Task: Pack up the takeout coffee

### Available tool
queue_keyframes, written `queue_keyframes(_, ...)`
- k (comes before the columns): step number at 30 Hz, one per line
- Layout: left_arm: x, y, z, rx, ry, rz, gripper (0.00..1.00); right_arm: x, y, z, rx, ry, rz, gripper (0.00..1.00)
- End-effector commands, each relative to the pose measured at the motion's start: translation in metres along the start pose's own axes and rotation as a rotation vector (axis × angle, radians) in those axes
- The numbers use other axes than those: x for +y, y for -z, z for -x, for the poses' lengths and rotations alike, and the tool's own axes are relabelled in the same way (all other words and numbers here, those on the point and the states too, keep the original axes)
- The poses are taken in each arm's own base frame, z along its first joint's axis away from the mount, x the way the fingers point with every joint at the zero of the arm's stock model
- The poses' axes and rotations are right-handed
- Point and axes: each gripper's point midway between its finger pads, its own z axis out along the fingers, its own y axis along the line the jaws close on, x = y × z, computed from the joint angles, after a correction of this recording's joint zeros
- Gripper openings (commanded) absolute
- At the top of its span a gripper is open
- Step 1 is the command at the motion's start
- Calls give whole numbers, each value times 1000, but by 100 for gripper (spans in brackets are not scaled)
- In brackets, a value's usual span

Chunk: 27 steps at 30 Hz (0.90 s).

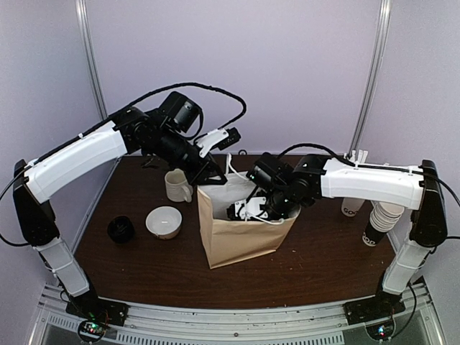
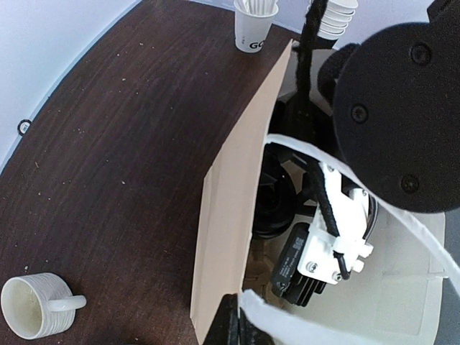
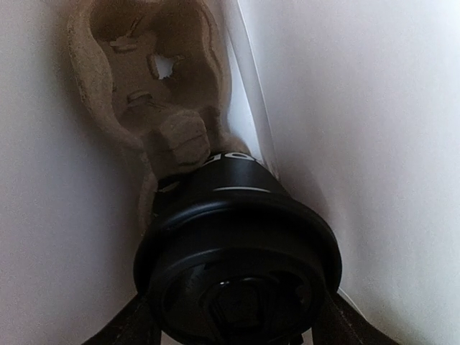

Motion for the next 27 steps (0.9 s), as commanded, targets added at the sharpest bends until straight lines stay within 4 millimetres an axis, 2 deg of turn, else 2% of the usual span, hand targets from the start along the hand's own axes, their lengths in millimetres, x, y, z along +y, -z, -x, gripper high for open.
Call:
queue_keyframes(1,9,-2,11,-39,-24,27,0,24,-11,-10,33,18,128,69)
queue_keyframes(7,7,-2,12,-50,-29,19,0,36,9,-4,6,20,212,81)
queue_keyframes(8,7,-2,12,-51,-31,16,0,35,12,-2,7,17,222,85)
queue_keyframes(9,6,-2,12,-52,-32,13,0,37,14,-2,12,16,236,98)
queue_keyframes(10,5,-2,12,-53,-32,8,0,37,16,-1,9,12,242,99)
queue_keyframes(21,-3,4,12,-65,-34,-26,0,17,61,26,-99,-18,195,99)
queue_keyframes(27,-2,7,16,-82,-37,-13,0,3,76,41,-128,-52,167,100)
